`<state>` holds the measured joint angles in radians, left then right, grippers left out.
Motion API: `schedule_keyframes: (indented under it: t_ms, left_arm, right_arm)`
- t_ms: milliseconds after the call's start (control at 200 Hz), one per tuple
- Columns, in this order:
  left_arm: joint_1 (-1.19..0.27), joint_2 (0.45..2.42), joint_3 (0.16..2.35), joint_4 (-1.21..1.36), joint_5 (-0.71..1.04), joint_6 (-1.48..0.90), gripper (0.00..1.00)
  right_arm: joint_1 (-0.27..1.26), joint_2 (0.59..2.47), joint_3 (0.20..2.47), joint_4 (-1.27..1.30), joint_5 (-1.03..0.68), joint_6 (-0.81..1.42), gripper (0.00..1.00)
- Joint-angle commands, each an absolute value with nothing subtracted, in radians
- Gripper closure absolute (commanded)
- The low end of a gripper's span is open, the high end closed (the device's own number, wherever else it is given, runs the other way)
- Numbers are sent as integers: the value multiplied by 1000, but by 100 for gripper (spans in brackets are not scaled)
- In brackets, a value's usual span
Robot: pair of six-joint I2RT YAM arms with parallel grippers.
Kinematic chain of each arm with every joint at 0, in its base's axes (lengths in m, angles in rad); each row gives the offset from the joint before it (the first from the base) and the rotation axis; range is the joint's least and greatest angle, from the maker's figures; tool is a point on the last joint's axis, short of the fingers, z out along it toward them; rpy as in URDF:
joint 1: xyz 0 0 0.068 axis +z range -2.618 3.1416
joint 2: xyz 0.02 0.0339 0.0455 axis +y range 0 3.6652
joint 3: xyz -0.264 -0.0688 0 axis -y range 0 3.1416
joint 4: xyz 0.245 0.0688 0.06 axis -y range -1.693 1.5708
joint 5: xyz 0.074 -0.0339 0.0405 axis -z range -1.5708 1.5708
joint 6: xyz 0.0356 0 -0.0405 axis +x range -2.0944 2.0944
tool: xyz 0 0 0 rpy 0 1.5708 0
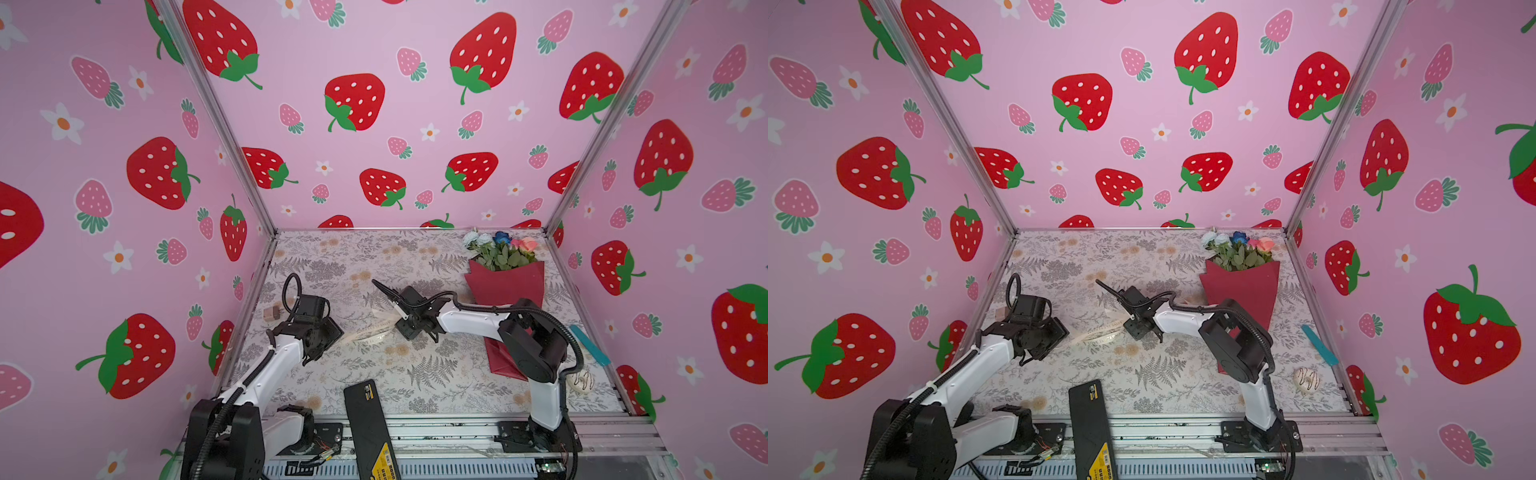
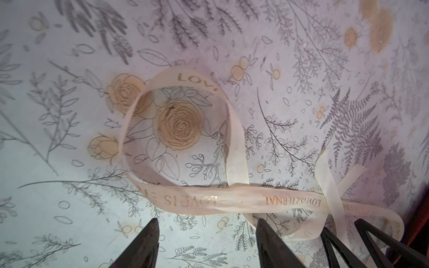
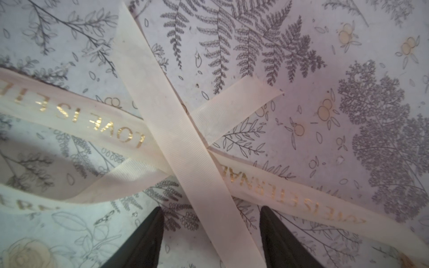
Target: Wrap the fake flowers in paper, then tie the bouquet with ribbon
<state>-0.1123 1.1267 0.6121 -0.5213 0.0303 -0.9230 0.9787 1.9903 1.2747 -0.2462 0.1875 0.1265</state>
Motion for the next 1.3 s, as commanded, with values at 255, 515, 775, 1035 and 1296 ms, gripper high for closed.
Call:
schedule_keyframes:
  t_ms: [255,515,775,1035,1296]
  left_arm:
    - [-18,1131,554,-471,0,-1002,31]
    - [9,1257,557,-368,31,-996,39]
    - [14,1323,531,-331,26,-1012,66]
    - [44,1285,594,-417,-73,-962,93]
    - [51,1136,865,-593,-268,-766,100]
  right_arm:
    - [949,2038,1252,-236,173,120,53]
    - [938,2056,1249,-229,150,131,67]
    - [921,2001,1232,-220,224,177,90]
    - [870,1852,1178,-221,340,270,100]
    - [824,1584,1114,-281,518,352,100]
